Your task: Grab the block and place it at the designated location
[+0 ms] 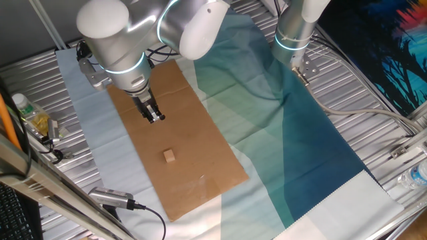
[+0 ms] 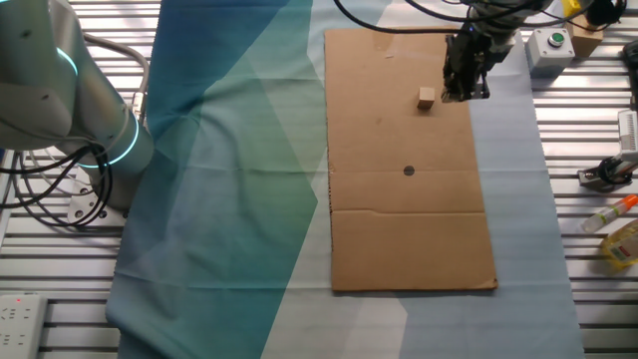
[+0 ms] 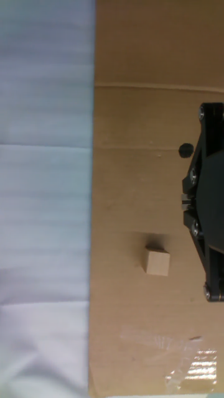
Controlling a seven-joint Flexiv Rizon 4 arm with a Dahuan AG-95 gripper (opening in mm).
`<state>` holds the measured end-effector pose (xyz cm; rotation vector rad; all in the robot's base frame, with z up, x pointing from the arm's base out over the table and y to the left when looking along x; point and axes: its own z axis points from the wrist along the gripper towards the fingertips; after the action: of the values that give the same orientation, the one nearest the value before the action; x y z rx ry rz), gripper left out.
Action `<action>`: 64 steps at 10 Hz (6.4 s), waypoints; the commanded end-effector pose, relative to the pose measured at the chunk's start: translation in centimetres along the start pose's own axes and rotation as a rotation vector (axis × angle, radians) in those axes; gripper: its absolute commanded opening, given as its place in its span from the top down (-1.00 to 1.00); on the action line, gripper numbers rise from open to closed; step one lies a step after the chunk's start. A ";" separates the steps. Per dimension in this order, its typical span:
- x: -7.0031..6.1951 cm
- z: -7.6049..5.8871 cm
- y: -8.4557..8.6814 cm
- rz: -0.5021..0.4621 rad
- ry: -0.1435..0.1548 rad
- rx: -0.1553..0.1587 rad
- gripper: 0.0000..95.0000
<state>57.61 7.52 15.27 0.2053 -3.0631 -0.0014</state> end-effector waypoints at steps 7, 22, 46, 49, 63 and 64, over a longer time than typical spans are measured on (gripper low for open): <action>-0.1 0.0 0.0 -0.010 -0.002 -0.001 1.00; -2.1 0.6 6.2 -0.002 -0.051 -0.047 -0.20; -3.6 8.4 8.1 0.098 -0.130 -0.030 -0.20; -3.5 8.8 8.2 0.170 -0.136 -0.040 -0.20; -3.2 10.8 8.5 0.113 -0.146 -0.025 0.20; -3.2 11.0 8.5 0.112 -0.148 -0.024 0.20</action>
<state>58.88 16.24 3.96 0.0361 -3.2173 -0.0462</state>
